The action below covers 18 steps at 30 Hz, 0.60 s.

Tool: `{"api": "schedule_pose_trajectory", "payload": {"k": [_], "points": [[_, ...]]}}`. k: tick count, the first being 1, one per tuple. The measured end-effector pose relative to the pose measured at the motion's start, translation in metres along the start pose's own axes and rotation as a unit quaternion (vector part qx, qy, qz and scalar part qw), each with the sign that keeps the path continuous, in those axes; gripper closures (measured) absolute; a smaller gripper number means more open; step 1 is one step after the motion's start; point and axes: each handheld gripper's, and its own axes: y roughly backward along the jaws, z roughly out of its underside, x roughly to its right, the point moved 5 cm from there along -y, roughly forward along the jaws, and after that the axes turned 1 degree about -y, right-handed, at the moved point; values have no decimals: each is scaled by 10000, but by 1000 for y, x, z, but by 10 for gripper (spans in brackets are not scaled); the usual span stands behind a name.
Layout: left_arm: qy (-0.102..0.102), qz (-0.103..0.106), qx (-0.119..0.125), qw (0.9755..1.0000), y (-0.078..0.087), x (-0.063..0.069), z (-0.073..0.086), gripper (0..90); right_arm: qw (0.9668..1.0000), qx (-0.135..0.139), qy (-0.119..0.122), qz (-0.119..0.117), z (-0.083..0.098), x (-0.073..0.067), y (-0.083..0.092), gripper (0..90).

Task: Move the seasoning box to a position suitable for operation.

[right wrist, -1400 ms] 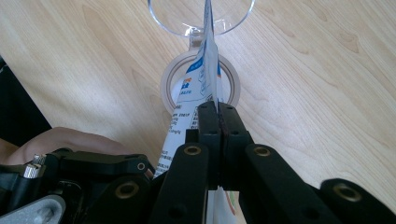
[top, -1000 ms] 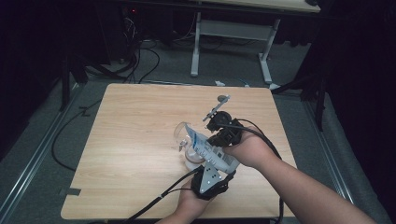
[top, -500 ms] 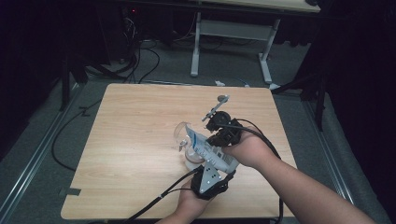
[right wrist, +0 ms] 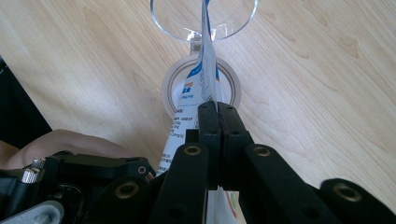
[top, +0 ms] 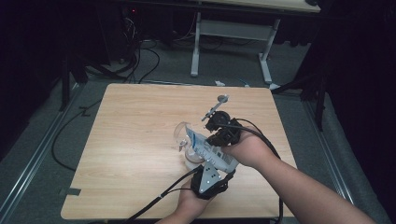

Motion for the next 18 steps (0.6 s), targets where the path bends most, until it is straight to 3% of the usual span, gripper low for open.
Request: {"api": "schedule_pose_trajectory", "payload": {"k": [18], "points": [[-4, -13, -6, 10000, 0, -1, -1, 577, 10000, 9, 22, 7, -1, 0, 0, 898]]}}
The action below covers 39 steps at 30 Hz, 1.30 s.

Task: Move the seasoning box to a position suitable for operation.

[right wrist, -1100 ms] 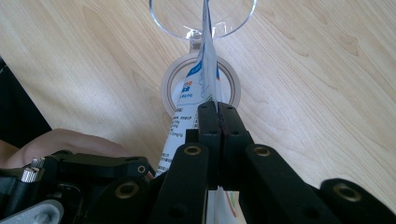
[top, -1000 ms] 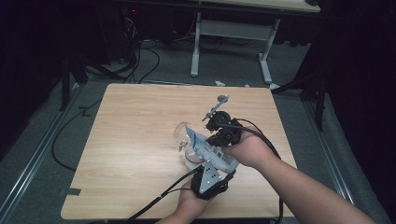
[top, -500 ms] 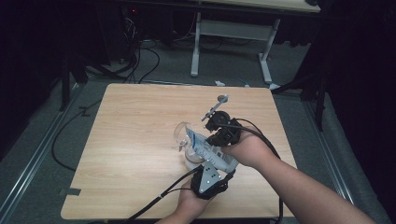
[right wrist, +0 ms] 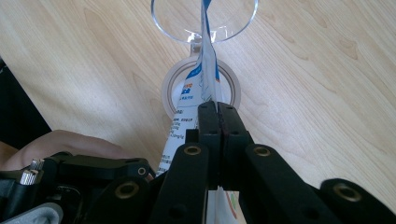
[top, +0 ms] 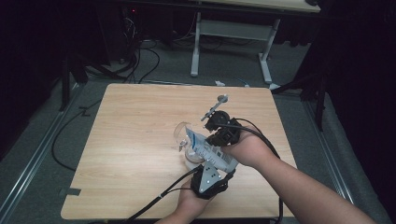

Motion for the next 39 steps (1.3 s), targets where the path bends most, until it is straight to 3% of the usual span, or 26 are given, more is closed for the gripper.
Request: {"api": "schedule_pose_trajectory", "payload": {"k": [39], "points": [[-51, -3, 8, 10000, 0, 1, 0, 578, 10000, -37, 15, -46, 0, 1, 0, 897]]}}
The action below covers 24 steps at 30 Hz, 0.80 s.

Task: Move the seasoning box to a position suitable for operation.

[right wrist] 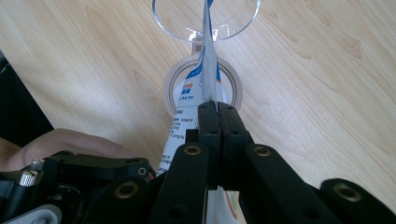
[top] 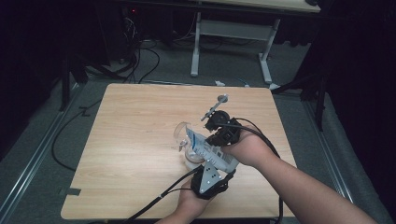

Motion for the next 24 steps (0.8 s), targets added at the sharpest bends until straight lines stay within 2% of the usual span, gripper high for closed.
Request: {"api": "schedule_pose_trajectory", "payload": {"k": [24], "points": [[7, -5, 27, 10000, 0, 0, -1, 578, 10000, -55, 8, -33, -2, 0, 0, 896]]}}
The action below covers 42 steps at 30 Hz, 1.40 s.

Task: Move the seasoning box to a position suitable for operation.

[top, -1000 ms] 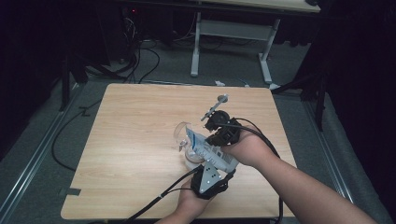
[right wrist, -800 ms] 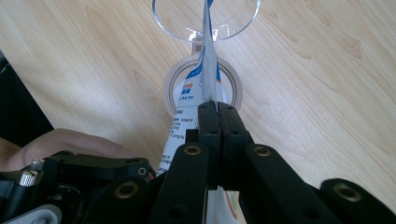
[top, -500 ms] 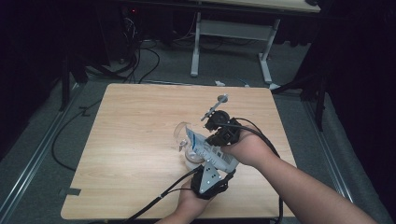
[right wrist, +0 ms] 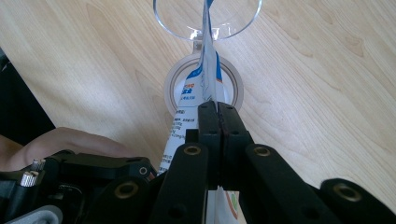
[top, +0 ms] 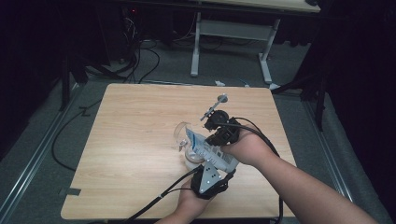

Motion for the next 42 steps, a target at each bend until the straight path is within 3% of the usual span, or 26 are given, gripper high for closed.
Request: {"api": "schedule_pose_trajectory", "payload": {"k": [42], "points": [[74, -16, 40, 10000, -1, -2, -1, 583, 10000, -21, 44, 31, -3, 0, -4, 897]]}}
